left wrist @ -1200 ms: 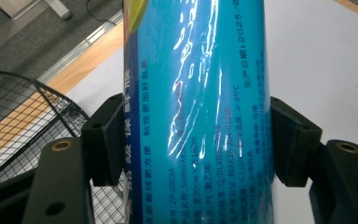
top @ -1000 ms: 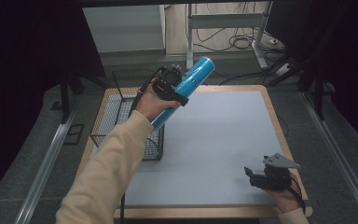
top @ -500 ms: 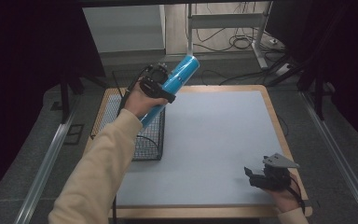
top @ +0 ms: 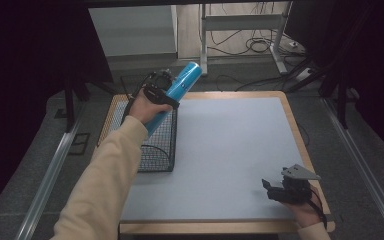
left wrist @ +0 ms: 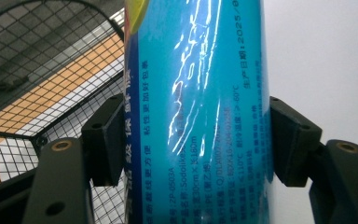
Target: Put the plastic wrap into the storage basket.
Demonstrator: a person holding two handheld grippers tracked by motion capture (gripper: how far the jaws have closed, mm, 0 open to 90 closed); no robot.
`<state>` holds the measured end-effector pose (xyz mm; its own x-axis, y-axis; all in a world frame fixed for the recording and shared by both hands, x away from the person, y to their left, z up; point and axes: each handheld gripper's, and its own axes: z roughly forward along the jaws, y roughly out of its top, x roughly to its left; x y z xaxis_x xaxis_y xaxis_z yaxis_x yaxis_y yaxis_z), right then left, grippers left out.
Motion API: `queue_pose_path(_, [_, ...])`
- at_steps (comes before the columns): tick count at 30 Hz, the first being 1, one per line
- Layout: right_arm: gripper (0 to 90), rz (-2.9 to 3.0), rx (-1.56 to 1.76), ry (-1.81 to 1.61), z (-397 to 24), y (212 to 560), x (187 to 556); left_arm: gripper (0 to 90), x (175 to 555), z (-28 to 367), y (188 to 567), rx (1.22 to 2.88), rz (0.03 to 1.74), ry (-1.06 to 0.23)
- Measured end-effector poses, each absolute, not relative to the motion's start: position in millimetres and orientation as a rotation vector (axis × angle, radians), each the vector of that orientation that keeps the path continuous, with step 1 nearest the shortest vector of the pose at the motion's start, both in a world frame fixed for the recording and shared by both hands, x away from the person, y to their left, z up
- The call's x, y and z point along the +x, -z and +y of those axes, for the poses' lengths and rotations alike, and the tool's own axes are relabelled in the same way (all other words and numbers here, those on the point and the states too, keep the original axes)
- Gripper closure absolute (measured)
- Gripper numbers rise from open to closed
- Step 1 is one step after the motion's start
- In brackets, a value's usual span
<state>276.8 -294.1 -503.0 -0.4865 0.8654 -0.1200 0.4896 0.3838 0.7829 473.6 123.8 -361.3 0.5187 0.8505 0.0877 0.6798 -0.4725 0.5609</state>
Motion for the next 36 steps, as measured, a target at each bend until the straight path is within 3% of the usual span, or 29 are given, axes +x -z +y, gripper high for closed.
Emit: queue_pose_path(36, [15.8, 2.135, 1.165, -0.932, -293.8, 504.7, 277.1, 31.7, 518.0, 142.8, 415.6, 2.417, 1.412, -0.486])
